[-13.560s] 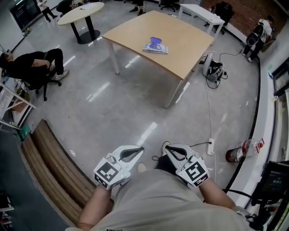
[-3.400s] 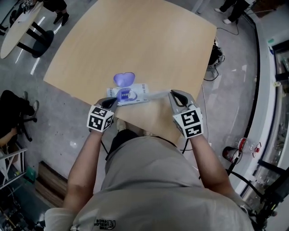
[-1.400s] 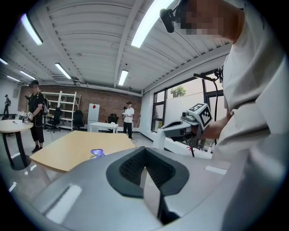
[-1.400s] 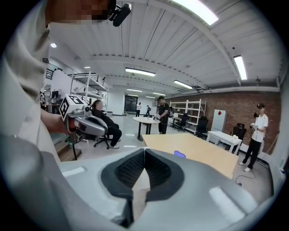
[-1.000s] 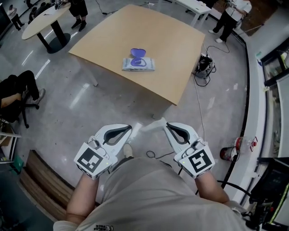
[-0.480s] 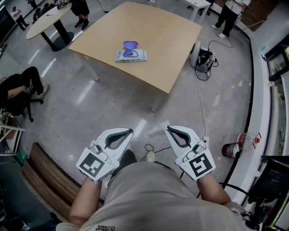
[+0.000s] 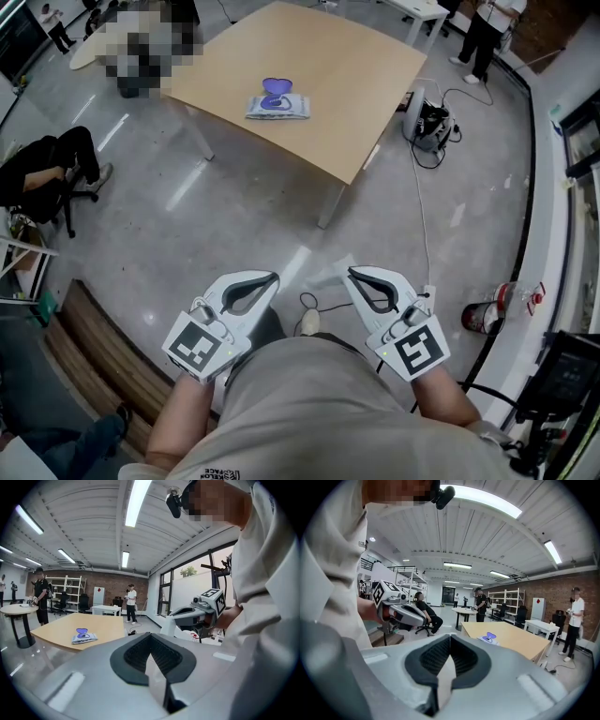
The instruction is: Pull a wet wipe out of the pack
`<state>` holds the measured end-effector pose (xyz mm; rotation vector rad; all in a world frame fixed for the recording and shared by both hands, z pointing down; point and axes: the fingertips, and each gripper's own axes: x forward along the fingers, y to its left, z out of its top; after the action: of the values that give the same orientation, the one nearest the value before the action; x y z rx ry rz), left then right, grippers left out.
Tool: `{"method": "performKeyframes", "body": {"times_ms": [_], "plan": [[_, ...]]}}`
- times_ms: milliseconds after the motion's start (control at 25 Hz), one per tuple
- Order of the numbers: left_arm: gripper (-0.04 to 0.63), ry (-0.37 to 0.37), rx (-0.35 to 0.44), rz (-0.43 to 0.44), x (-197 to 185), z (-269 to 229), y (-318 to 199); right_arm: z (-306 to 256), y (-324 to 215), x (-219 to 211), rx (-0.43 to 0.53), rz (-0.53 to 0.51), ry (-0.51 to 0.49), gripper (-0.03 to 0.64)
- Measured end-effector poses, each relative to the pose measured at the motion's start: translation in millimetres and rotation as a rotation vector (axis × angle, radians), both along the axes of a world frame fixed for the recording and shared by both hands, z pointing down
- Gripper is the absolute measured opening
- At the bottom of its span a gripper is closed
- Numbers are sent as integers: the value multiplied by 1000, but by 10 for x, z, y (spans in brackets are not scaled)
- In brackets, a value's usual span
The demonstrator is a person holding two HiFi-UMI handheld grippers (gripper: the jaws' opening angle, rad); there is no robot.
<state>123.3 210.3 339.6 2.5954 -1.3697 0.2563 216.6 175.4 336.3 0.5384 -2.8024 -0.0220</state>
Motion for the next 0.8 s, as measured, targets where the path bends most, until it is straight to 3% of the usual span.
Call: {"method": "performKeyframes", "body": {"times_ms": [800], "plan": [[5,-19,36,4,62,22,-28,-52,41,46,7,-17,-17,3]]}}
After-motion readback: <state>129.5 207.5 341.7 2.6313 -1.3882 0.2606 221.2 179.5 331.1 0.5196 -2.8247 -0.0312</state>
